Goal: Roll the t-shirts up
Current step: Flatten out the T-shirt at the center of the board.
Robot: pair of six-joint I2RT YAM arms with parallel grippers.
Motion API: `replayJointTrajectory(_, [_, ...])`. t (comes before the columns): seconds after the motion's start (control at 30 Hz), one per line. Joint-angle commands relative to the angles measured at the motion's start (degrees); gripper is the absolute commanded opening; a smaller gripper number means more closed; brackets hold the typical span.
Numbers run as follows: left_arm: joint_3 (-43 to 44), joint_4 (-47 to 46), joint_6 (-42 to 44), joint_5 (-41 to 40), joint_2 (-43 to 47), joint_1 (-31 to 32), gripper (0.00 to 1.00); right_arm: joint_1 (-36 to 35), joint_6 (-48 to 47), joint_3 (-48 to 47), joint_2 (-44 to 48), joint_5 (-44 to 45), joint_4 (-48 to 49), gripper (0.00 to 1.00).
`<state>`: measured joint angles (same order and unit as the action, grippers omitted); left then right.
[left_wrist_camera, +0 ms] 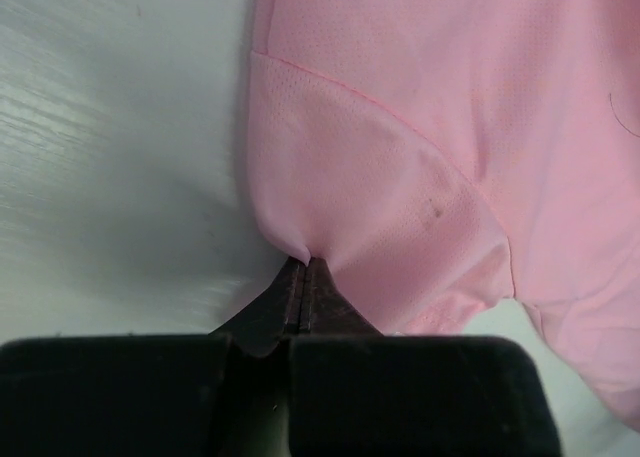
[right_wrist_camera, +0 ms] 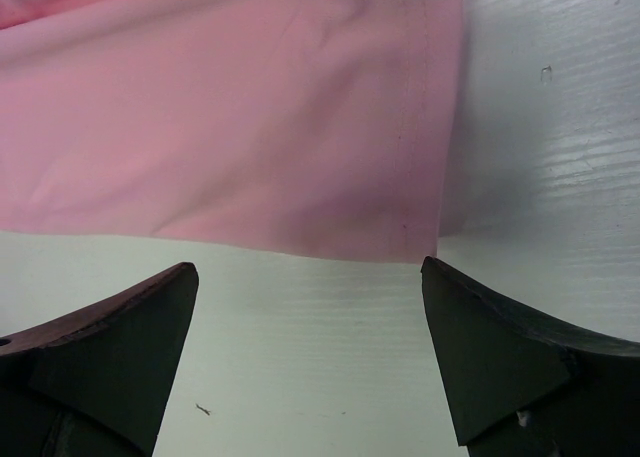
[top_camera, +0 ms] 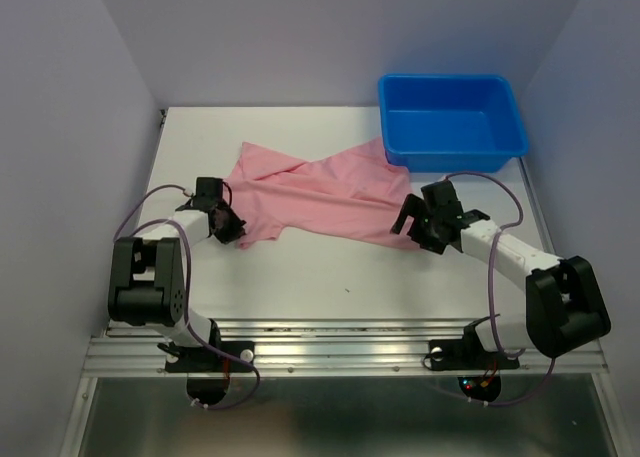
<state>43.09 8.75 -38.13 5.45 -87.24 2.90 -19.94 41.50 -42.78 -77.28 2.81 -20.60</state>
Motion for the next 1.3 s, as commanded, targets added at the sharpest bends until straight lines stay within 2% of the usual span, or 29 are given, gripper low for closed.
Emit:
replayJointTrajectory(0.0, [1.2,3.1,2.2,-0.2,5.1,0.1,0.0,-0.3,2.4,-0.3,-0.8,1.0,0.2,0.97])
replayJointTrajectory(0.33, [0.0,6.3,2.7,-1.0,13.8,0.0,0.0,-0.3,6.5,1.3,0.5,4.5,-3.4,0.93])
replayJointTrajectory(0.43, [-1.0,6.2,2.8,-0.5,15.0,0.1,0.0,-0.3,8.2,2.1,0.5,2.1,-3.4,0.95])
replayJointTrajectory(0.67, [-2.9,6.2,2.8,0.0,18.5,0.1,0.0,-0.9,16.9,9.7,7.1,0.4,5.0,0.93])
replayJointTrajectory(0.77, [-3.2,5.7,2.9,0.5,19.6,0.1,0.0,-0.9,19.6,15.1,10.6,0.4,10.4,0.87])
replayJointTrajectory(0.9, [-3.5,4.7,3.4,1.6,21.1,0.1,0.0,-0.9,21.8,19.1,10.0,2.2,18.7,0.76])
replayJointTrajectory(1.03, [-3.5,4.9,3.5,1.8,21.8,0.1,0.0,-1.9,24.0,18.0,5.1,4.1,22.1,0.7])
replayJointTrajectory(1.27, [-3.5,5.0,3.4,2.5,23.3,0.1,0.0,-3.5,28.4,15.5,1.9,8.4,22.7,0.47])
